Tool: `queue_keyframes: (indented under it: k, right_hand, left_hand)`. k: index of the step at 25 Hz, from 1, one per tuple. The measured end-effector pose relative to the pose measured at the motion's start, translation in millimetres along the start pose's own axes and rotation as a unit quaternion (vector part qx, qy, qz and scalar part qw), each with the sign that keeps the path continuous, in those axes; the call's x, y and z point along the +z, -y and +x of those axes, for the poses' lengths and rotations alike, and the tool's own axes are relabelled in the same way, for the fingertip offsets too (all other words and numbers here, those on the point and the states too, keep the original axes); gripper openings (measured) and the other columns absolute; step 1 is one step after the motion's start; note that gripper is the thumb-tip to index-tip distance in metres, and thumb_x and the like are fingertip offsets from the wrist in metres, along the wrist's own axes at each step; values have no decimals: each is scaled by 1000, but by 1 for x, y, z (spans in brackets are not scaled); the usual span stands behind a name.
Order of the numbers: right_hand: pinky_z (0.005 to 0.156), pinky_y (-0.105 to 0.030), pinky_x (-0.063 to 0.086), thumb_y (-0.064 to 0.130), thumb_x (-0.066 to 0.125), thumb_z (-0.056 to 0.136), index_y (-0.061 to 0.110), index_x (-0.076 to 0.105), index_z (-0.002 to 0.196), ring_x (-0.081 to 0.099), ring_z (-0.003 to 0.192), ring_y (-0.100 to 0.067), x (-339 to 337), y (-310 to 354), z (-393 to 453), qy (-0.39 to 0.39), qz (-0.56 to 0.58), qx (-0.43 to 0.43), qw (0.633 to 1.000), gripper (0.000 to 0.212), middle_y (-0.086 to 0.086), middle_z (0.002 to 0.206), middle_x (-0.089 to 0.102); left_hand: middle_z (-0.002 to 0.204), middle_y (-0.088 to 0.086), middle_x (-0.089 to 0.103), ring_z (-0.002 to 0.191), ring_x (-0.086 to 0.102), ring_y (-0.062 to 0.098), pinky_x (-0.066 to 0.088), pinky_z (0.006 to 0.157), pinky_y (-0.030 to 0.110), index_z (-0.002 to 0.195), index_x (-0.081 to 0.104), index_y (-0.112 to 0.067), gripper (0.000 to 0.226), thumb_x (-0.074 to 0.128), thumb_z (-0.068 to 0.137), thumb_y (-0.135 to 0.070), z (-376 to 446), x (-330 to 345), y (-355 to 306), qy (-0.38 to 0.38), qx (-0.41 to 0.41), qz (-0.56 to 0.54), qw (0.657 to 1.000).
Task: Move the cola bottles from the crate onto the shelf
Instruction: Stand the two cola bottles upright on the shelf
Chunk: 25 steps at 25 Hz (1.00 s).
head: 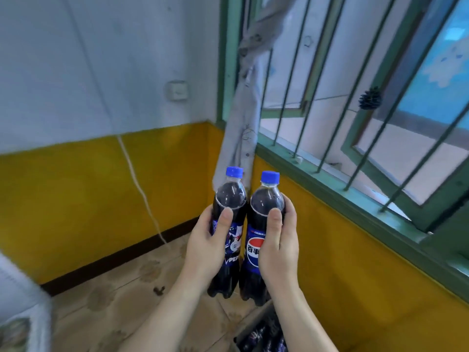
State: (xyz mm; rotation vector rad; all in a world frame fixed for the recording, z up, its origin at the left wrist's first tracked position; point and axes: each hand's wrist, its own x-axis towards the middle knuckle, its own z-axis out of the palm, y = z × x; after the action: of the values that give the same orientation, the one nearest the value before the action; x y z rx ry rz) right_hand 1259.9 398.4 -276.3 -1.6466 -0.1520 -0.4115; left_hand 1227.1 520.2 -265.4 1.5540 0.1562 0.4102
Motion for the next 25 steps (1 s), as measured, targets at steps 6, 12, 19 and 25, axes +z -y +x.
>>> queue_keyframes:
  k: [6, 12, 19, 25]
  right_hand:
    - [104, -47, 52, 71, 35, 94, 38, 43, 143, 58, 127, -12, 81, 35, -50, 129, 63, -17, 990, 60, 14, 136, 60]
    - [107, -44, 49, 74, 35, 92, 37, 38, 147, 53, 131, -7, 148, 80, -140, 252, 102, -28, 962, 67, 17, 141, 55]
    - [109, -46, 47, 69, 34, 94, 33, 38, 150, 52, 134, -9, 213, 124, -242, 380, 147, -37, 913, 67, 15, 144, 54]
    - [110, -48, 46, 65, 35, 96, 30, 38, 150, 51, 135, -13, 262, 154, -307, 468, 194, -53, 860, 65, 13, 145, 53]
  left_hand:
    - [117, -13, 71, 112, 66, 4, 54, 92, 30, 127, 60, -31, 38, 45, 98, -51, -44, -98, -19, -118, 15, -3, 993]
    - [105, -26, 71, 101, 65, -8, 50, 76, 8, 119, 58, -34, 34, 43, 94, -50, -121, -196, -45, -230, 27, 7, 973]
    - [106, -28, 70, 101, 65, -10, 49, 76, 7, 119, 56, -39, 34, 58, 87, -50, -214, -289, -60, -366, 28, 33, 930]
    - [111, -27, 69, 105, 63, -10, 47, 78, 5, 125, 57, -34, 45, 58, 84, -53, -267, -348, -72, -475, 28, 61, 877]
